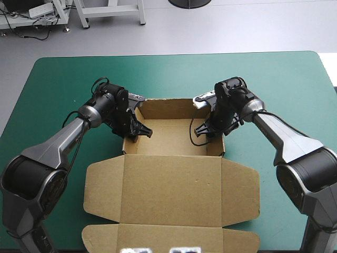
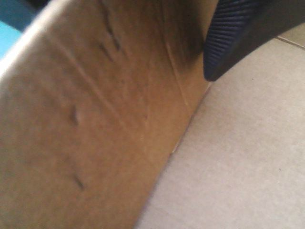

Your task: Fold the box

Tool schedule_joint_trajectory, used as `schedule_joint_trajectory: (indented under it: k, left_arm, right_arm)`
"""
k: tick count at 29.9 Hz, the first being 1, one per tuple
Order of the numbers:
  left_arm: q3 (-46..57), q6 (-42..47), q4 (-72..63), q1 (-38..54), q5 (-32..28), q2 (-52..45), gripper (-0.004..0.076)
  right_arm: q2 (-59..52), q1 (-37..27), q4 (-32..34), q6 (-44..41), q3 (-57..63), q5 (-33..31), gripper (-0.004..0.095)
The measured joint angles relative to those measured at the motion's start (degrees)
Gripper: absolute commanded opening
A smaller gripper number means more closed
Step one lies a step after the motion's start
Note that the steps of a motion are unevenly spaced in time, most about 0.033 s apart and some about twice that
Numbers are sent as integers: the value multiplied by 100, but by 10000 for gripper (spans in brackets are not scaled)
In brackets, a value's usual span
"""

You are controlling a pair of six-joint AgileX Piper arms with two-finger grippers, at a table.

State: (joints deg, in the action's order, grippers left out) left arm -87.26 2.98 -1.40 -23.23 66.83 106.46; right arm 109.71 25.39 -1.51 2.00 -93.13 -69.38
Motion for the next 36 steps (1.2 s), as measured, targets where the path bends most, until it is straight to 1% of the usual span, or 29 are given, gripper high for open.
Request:
schedule_joint_trajectory:
  k: [2,10,13,18,22,25,30,33,36]
  left_arm:
    - [0,-20,5,0,39,6,480]
    - [5,-98,16,1,66,-34,481]
    - [5,-125,21,1,-143,-270,481]
    - [5,-228,84,7,-777,-1264,481]
    - [5,-298,312,6,-1095,-2118,480]
    - [5,-298,571,12,-1217,-2746,480]
    - [131,-298,951,12,-1228,-3490,480]
    - [520,-298,1245,12,-1413,-3964,480]
    - [1219,-266,1457,12,-1640,-4542,480]
  right_arm:
    - [0,0,0,0,0,-16,705]
    - [-18,0,-15,7,5,-38,705]
    - [-174,0,-15,70,5,-45,705]
    - [-988,-5,-20,142,16,235,691]
    - [-1730,-5,108,161,16,361,676]
    - [-2235,-5,196,176,16,361,667]
    - [-2738,-5,219,247,22,371,665]
    - [-2987,-5,219,299,133,464,665]
    - [-3285,-5,219,312,436,637,660]
